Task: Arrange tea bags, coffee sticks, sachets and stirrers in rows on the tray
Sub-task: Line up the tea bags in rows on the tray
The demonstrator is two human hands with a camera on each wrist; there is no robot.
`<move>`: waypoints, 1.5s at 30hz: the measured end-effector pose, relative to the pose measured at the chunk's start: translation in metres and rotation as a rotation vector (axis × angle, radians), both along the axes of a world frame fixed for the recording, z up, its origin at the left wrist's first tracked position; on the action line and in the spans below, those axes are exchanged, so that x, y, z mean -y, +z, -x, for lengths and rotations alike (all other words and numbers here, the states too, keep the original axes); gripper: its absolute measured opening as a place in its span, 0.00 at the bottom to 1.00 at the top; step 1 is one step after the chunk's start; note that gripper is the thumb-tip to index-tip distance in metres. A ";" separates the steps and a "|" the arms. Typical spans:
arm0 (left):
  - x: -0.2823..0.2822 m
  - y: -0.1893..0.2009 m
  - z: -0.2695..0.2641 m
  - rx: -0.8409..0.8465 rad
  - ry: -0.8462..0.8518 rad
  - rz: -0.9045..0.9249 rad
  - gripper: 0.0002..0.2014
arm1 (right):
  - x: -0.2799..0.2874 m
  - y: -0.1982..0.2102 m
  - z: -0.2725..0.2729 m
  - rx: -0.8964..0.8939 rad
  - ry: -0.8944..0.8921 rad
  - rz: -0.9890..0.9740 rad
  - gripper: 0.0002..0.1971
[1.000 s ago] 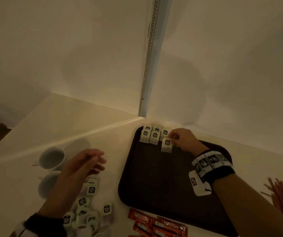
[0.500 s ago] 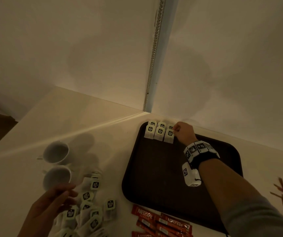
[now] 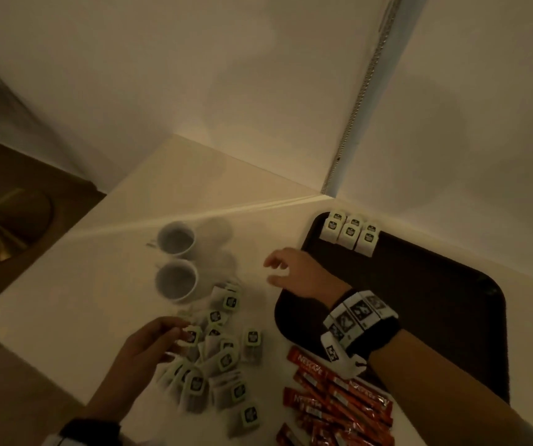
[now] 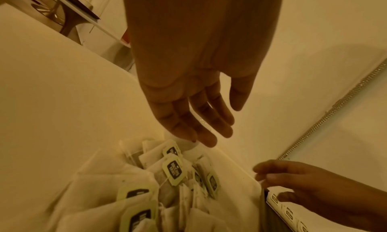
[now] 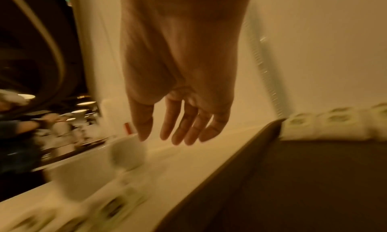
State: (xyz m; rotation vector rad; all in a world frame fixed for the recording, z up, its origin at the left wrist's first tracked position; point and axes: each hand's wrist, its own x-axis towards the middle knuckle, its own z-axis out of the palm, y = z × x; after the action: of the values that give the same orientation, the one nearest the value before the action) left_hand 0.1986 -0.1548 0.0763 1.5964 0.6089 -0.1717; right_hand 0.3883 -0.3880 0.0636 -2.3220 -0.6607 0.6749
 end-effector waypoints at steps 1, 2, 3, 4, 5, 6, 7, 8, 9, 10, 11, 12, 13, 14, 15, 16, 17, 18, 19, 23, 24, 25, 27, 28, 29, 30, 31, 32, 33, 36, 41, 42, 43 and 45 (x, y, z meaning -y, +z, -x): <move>0.000 0.000 0.003 -0.002 0.001 0.000 0.09 | -0.015 -0.006 0.009 -0.031 0.062 0.013 0.19; -0.001 0.001 0.007 -0.003 0.000 -0.005 0.09 | -0.029 -0.014 0.017 -0.049 0.096 0.031 0.23; -0.001 0.002 0.009 -0.002 0.001 -0.011 0.10 | -0.041 -0.022 0.022 -0.057 0.103 0.059 0.27; -0.002 0.003 0.011 0.001 0.004 -0.015 0.10 | -0.052 -0.029 0.026 -0.059 0.091 0.098 0.30; -0.003 0.003 0.014 0.007 0.005 -0.014 0.10 | -0.062 -0.035 0.028 -0.057 0.071 0.141 0.33; -0.004 0.004 0.016 0.015 0.005 -0.012 0.10 | -0.069 -0.041 0.030 -0.049 0.053 0.181 0.35; -0.005 0.005 0.018 0.025 0.005 -0.012 0.10 | -0.075 -0.046 0.032 -0.029 0.045 0.213 0.34; -0.005 0.005 0.019 0.035 0.001 -0.013 0.10 | -0.078 -0.051 0.034 0.002 0.039 0.235 0.31; -0.006 0.006 0.021 0.043 -0.004 -0.015 0.10 | -0.080 -0.054 0.036 0.041 0.036 0.244 0.27; -0.007 0.007 0.023 0.051 -0.009 -0.016 0.10 | -0.082 -0.058 0.039 0.074 0.031 0.246 0.23; -0.007 0.006 0.025 0.059 -0.012 -0.017 0.10 | -0.083 -0.060 0.040 0.096 0.027 0.239 0.19; -0.009 0.006 0.027 0.065 -0.015 -0.017 0.10 | -0.084 -0.061 0.042 0.102 0.023 0.228 0.16; -0.010 0.005 0.029 0.070 -0.018 -0.013 0.10 | -0.084 -0.062 0.042 0.097 0.022 0.214 0.13; -0.011 0.004 0.030 0.074 -0.022 -0.004 0.10 | -0.083 -0.062 0.042 0.084 0.023 0.198 0.13; -0.012 0.004 0.030 0.079 -0.027 0.008 0.10 | -0.083 -0.060 0.041 0.068 0.023 0.182 0.12; -0.012 0.004 0.030 0.086 -0.027 0.021 0.10 | -0.081 -0.057 0.040 0.052 0.019 0.155 0.11; -0.011 0.004 0.029 0.096 -0.023 0.033 0.10 | -0.078 -0.054 0.038 0.032 0.011 0.120 0.10; -0.010 0.005 0.026 0.107 -0.017 0.041 0.09 | -0.075 -0.051 0.037 0.010 0.001 0.081 0.09; -0.007 0.006 0.023 0.119 -0.009 0.054 0.07 | -0.072 -0.046 0.035 -0.004 -0.004 0.051 0.09; 0.002 0.009 0.001 0.142 0.014 0.088 0.05 | -0.058 -0.024 0.026 -0.034 0.002 -0.063 0.12; 0.004 0.009 -0.005 0.140 0.005 0.066 0.06 | -0.055 -0.017 0.023 -0.035 0.009 -0.074 0.13; 0.006 0.010 -0.011 0.144 -0.018 0.036 0.07 | -0.052 -0.012 0.022 -0.036 0.019 -0.074 0.13; 0.011 0.015 -0.025 0.168 -0.056 -0.009 0.08 | -0.048 -0.002 0.021 -0.078 0.037 -0.073 0.14; 0.014 0.018 -0.031 0.185 -0.064 -0.033 0.08 | -0.047 0.003 0.023 -0.119 0.046 -0.086 0.13; 0.016 0.022 -0.038 0.200 -0.066 -0.054 0.10 | -0.046 0.010 0.024 -0.158 0.062 -0.101 0.11; 0.019 0.026 -0.044 0.210 -0.067 -0.059 0.12 | -0.046 0.018 0.025 -0.180 0.089 -0.121 0.08; 0.021 0.029 -0.051 0.207 -0.083 -0.053 0.14 | -0.045 0.028 0.026 -0.180 0.122 -0.138 0.06; 0.023 0.033 -0.057 0.189 -0.128 -0.030 0.17 | -0.046 0.040 0.027 -0.177 0.154 -0.165 0.06; 0.024 0.036 -0.063 0.158 -0.201 -0.001 0.20 | -0.046 0.052 0.027 -0.174 0.180 -0.197 0.07; 0.027 0.045 -0.075 0.080 -0.479 0.080 0.21 | -0.050 0.074 0.024 -0.173 0.193 -0.300 0.07; 0.019 0.046 -0.083 0.125 -0.365 0.123 0.08 | -0.059 0.052 0.014 -0.146 -0.258 -0.442 0.07; 0.016 0.045 -0.084 0.162 -0.322 0.081 0.08 | -0.061 0.038 0.013 -0.115 -0.289 -0.332 0.08; 0.013 0.045 -0.086 0.197 -0.289 0.054 0.08 | -0.062 0.021 0.014 -0.073 -0.258 -0.166 0.09; 0.012 0.050 -0.089 0.260 -0.218 0.076 0.05 | -0.069 -0.014 0.024 -0.004 -0.123 0.136 0.14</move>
State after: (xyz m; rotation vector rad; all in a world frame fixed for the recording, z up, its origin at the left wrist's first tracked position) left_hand 0.2871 -0.1670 0.1263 1.5774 0.2246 -0.1438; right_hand 0.3646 -0.3192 0.0498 -2.4620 -0.4786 0.6863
